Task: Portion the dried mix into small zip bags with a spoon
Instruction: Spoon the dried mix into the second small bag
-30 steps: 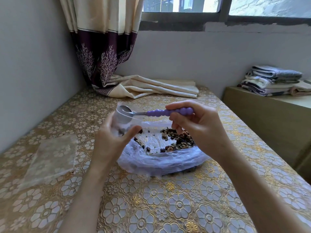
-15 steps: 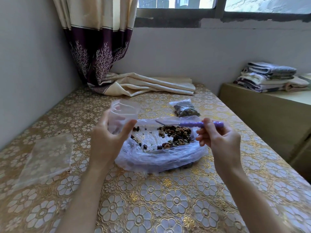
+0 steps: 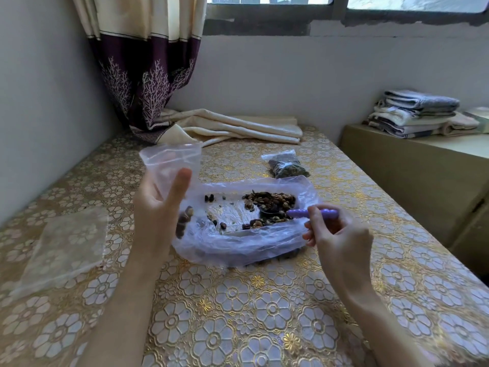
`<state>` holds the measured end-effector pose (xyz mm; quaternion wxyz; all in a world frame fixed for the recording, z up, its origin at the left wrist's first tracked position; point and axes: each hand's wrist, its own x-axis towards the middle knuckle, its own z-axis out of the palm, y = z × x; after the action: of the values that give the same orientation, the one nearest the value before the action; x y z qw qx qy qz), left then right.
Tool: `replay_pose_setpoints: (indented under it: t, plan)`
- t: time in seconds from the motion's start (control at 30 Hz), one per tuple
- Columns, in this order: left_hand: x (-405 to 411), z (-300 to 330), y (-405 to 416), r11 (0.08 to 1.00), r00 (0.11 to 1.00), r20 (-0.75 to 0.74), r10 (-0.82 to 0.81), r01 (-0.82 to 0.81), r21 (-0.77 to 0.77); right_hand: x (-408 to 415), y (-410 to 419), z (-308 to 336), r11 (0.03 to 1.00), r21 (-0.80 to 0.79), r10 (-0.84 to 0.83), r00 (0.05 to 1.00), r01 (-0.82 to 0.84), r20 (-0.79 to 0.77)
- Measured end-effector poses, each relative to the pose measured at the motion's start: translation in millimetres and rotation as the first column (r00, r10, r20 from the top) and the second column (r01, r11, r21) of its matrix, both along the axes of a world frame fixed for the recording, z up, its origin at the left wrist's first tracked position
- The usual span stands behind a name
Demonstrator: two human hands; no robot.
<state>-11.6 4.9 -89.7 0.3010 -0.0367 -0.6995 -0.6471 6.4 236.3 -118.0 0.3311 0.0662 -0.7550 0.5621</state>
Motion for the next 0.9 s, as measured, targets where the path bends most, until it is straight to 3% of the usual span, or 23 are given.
replay_pose_setpoints:
  t: [0.07,0.13,0.27,0.47,0.67,0.9]
  plan:
    - [-0.8,1.7,-3.1,0.994,0.999,-0.015,0.037,-0.036,0.099,-0.9,-2.9,-2.2,0.999,0.033,-0.012,1.000,0.012,0.007]
    - [0.8,3.0,-5.0,0.994,0.998,-0.029,0.051,-0.048,0.095,-2.3,-3.2,-3.8,1.000,0.004,0.007,1.000,-0.007,0.030]
    - [1.1,0.6,-1.6,0.967,0.997,-0.040,0.061,-0.069,-0.244,-4.9,0.0,-4.4,0.985,-0.164,0.065,0.995,-0.052,0.074]
    - [-4.4,-9.5,6.6,0.770,0.993,0.036,0.110,-0.062,-0.635,-6.1,4.4,-6.1,0.956,-0.286,0.103,0.990,-0.071,0.097]
    - [-6.7,-15.9,8.9,0.735,0.994,0.035,0.100,-0.050,-0.676,-6.6,2.8,2.0,0.945,-0.311,0.129,0.990,-0.103,0.063]
    - [-8.7,-18.7,8.9,0.780,0.992,0.066,0.112,-0.046,-0.624,2.0,-8.1,33.5,0.916,-0.329,0.223,0.973,-0.231,-0.062]
